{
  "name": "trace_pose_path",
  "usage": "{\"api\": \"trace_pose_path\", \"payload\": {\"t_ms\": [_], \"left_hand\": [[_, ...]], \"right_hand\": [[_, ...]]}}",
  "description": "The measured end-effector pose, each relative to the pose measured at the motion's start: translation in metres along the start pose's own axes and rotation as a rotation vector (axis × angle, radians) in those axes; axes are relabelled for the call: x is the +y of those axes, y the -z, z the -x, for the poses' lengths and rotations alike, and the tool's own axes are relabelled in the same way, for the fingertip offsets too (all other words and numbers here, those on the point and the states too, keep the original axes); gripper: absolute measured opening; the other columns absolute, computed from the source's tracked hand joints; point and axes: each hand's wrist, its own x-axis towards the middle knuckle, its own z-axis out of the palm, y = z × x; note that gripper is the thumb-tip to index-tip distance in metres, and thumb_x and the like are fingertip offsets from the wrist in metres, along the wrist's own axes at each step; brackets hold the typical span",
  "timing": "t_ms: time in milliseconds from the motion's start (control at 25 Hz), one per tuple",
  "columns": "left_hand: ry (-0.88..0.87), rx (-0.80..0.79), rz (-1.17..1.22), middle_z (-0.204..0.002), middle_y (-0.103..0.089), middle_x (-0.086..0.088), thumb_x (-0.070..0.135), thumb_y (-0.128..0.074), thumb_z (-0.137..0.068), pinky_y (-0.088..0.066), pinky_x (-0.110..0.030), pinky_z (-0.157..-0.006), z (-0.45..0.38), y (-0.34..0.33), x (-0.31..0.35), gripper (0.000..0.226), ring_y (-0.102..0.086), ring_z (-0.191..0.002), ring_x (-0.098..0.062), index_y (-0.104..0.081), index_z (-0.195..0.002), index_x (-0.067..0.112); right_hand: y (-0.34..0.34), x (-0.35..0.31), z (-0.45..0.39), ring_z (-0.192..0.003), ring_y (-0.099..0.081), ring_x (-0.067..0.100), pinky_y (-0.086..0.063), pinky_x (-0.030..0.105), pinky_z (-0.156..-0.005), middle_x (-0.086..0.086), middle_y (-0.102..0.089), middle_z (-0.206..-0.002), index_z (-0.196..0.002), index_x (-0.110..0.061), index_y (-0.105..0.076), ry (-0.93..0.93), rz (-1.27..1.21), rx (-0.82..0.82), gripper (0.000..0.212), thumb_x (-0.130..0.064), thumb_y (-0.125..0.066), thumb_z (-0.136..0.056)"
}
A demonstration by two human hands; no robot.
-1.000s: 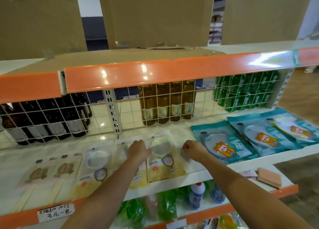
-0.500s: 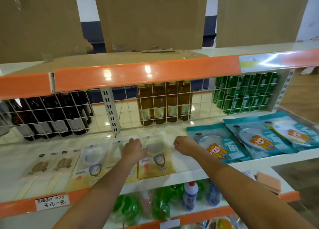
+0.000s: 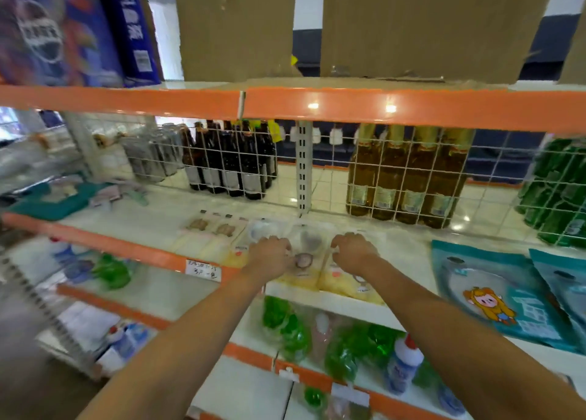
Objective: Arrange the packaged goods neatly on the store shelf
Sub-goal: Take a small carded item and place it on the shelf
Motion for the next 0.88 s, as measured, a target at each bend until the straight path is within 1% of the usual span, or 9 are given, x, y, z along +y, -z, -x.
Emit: {"api": "trace_pose_path", "payload": {"t_ms": [80, 120, 200, 320, 440, 520, 600, 680, 880], "left_hand": [[0.051, 0.021, -0.022, -0.127, -0.054, -0.004, 0.051, -0.047, -0.09, -0.038, -0.037, -0.095, 0.019, 0.002, -0.021, 0.044, -0.049, -0.119, -0.025, -0.053, -0.125, 0.024], [0.081, 0.014, -0.048, -0.129, -0.052, -0.005, 0.054, -0.044, -0.091, -0.036, -0.04, -0.097, 0.029, 0.003, -0.031, 0.047, -0.046, -0.121, -0.027, -0.051, -0.127, 0.024], [0.143, 0.004, -0.088, -0.138, -0.046, -0.005, 0.051, -0.043, -0.092, -0.032, -0.044, -0.104, 0.044, 0.008, -0.048, 0.051, -0.039, -0.128, -0.029, -0.046, -0.134, 0.023], [0.219, 0.068, -0.064, -0.145, -0.038, -0.002, 0.044, -0.048, -0.092, -0.027, -0.043, -0.108, 0.066, 0.015, -0.082, 0.052, -0.031, -0.134, -0.026, -0.04, -0.14, 0.026], [0.27, 0.152, -0.056, -0.144, -0.041, -0.002, 0.046, -0.049, -0.092, -0.03, -0.039, -0.105, 0.085, 0.016, -0.122, 0.052, -0.034, -0.132, -0.025, -0.043, -0.138, 0.024], [0.311, 0.111, -0.058, -0.143, -0.041, -0.003, 0.049, -0.048, -0.091, -0.033, -0.041, -0.105, 0.095, 0.018, -0.149, 0.054, -0.036, -0.131, -0.026, -0.043, -0.138, 0.024], [0.363, 0.072, -0.051, -0.143, -0.041, -0.003, 0.05, -0.047, -0.091, -0.033, -0.043, -0.104, 0.105, 0.021, -0.175, 0.054, -0.036, -0.132, -0.027, -0.042, -0.139, 0.024], [0.399, 0.078, -0.047, -0.142, -0.043, -0.004, 0.051, -0.046, -0.091, -0.033, -0.042, -0.104, 0.117, 0.026, -0.205, 0.054, -0.038, -0.13, -0.026, -0.042, -0.138, 0.024], [0.46, 0.108, -0.039, -0.136, -0.049, -0.003, 0.05, -0.047, -0.091, -0.035, -0.039, -0.101, 0.142, 0.046, -0.282, 0.051, -0.043, -0.126, -0.025, -0.046, -0.134, 0.023]], "right_hand": [[-0.004, -0.028, -0.002, -0.127, -0.039, 0.026, -0.037, 0.039, -0.104, 0.008, -0.044, -0.138, -0.136, -0.018, -0.044, 0.094, 0.005, 0.002, 0.042, -0.029, -0.043, -0.096], [-0.007, -0.043, -0.002, -0.127, -0.038, 0.027, -0.036, 0.038, -0.104, 0.008, -0.043, -0.139, -0.136, -0.018, -0.043, 0.139, 0.004, 0.0, 0.042, -0.031, -0.043, -0.096], [-0.014, -0.069, -0.002, -0.127, -0.038, 0.027, -0.035, 0.038, -0.102, 0.008, -0.043, -0.139, -0.135, -0.018, -0.043, 0.206, 0.012, 0.025, 0.042, -0.033, -0.042, -0.096], [-0.026, -0.114, -0.004, -0.127, -0.038, 0.027, -0.035, 0.038, -0.101, 0.007, -0.043, -0.139, -0.136, -0.018, -0.043, 0.316, -0.01, 0.057, 0.042, -0.031, -0.043, -0.096], [-0.033, -0.158, -0.005, -0.127, -0.037, 0.027, -0.036, 0.038, -0.102, 0.008, -0.042, -0.14, -0.137, -0.018, -0.041, 0.411, -0.053, 0.031, 0.044, -0.032, -0.044, -0.095], [-0.04, -0.185, -0.008, -0.127, -0.037, 0.028, -0.036, 0.041, -0.102, 0.008, -0.043, -0.139, -0.136, -0.018, -0.041, 0.432, -0.038, -0.01, 0.044, -0.034, -0.043, -0.095], [-0.048, -0.212, -0.012, -0.124, -0.039, 0.029, -0.037, 0.04, -0.099, 0.009, -0.046, -0.135, -0.133, -0.017, -0.044, 0.451, -0.015, -0.037, 0.04, -0.03, -0.041, -0.095], [-0.053, -0.245, -0.017, -0.123, -0.04, 0.028, -0.037, 0.038, -0.097, 0.008, -0.047, -0.133, -0.132, -0.018, -0.044, 0.474, -0.013, -0.044, 0.038, -0.028, -0.039, -0.096], [-0.058, -0.33, -0.029, -0.125, -0.039, 0.029, -0.036, 0.039, -0.101, 0.009, -0.046, -0.135, -0.134, -0.018, -0.043, 0.525, -0.053, -0.032, 0.04, -0.025, -0.037, -0.095]]}}
